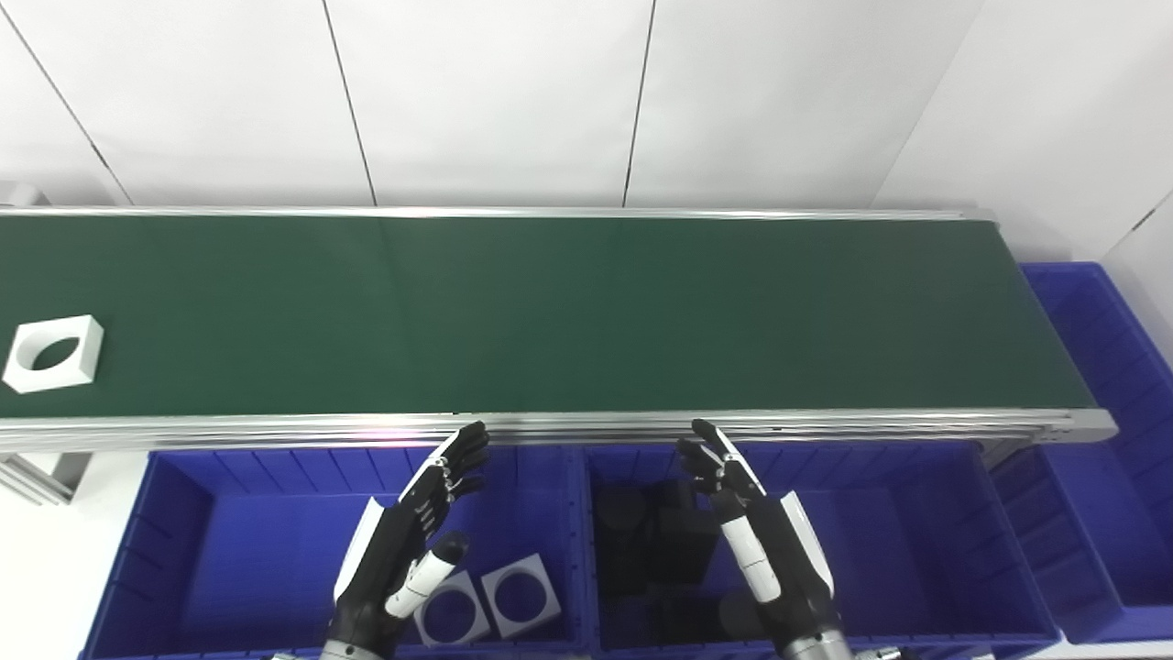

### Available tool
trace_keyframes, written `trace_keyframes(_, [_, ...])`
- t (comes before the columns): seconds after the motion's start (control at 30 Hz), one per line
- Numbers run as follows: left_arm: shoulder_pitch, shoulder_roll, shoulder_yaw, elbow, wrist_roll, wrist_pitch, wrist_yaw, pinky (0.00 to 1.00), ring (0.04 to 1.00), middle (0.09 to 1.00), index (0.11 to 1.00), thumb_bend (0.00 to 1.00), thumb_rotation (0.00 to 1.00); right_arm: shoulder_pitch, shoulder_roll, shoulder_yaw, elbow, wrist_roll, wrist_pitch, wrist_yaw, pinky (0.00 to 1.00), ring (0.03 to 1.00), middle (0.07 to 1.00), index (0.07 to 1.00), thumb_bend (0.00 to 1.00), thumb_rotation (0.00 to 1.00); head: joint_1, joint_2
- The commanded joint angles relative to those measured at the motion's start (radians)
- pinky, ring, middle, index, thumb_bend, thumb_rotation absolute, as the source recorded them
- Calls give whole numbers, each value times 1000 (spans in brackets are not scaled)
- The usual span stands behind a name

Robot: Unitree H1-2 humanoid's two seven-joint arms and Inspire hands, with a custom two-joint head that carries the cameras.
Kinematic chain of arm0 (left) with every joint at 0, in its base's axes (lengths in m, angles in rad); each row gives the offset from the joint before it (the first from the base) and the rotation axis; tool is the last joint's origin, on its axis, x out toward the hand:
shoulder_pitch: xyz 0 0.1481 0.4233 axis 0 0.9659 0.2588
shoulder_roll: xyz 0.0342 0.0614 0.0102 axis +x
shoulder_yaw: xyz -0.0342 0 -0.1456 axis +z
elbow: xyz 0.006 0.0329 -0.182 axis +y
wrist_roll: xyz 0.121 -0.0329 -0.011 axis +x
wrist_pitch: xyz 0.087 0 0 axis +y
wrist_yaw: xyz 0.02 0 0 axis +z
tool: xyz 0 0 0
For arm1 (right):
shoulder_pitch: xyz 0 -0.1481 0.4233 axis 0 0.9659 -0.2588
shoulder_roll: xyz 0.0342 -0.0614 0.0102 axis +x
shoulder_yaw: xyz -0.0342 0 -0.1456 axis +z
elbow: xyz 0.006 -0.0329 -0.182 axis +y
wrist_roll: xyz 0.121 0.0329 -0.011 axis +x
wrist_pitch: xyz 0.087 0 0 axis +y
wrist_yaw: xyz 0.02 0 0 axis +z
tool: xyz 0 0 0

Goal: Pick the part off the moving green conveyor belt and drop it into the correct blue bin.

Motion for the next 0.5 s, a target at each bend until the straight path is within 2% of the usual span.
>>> trace_keyframes(0.0, [-14,-3,0,-14,1,-37,4,846,896,916,903,732,867,-3,1,-2,-17,0,-45,5,883,887,890,957,642,984,2,-2])
trace_keyframes(0.47, [-12,-6,0,-14,2,-35,6,836,892,914,900,734,859,-4,1,-2,-15,6,-46,5,889,891,889,960,639,963,2,-3])
